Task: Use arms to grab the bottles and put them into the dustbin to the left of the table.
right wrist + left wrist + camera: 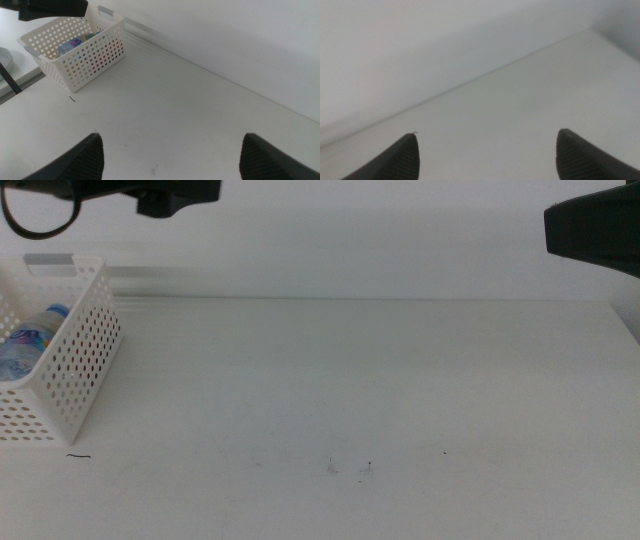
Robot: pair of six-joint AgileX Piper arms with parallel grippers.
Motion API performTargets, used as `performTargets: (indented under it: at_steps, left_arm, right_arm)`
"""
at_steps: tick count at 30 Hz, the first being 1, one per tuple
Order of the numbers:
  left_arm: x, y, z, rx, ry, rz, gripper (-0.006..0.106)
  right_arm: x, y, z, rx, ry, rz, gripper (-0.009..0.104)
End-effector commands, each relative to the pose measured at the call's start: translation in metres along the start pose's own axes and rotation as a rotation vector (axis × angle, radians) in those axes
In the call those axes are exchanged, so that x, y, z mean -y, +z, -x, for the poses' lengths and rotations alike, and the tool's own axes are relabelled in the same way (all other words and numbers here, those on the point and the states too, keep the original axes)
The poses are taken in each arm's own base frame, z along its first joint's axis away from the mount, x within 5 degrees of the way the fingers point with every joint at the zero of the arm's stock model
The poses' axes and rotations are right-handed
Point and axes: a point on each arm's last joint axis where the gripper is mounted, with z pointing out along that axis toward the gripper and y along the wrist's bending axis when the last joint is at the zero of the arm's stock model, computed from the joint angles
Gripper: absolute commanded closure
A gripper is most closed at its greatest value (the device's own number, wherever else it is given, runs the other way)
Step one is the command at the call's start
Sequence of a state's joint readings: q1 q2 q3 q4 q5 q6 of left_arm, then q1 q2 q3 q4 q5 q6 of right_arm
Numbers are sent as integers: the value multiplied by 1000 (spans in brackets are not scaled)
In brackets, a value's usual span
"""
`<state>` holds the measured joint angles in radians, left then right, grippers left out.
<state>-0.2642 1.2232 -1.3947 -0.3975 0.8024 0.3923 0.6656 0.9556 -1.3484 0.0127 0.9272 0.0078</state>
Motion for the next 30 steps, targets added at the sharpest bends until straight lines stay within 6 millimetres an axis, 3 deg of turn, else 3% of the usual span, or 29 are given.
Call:
performTargets:
  at_steps: [1,15,22,30]
  left_arm:
    - [7,-3,4,52,15,-5,7]
    - [7,-7,10,142,26,36,7]
    - [7,-35,14,208,3,178,7]
    - [8,-46,18,267,-1,186,7]
  right_arm:
    - [1,-2,2,16,-6,-9,4]
    - [1,-2,2,16,-6,-9,4]
    - [1,-2,2,16,-6,-9,4]
    - [1,-2,2,16,-6,-9,4]
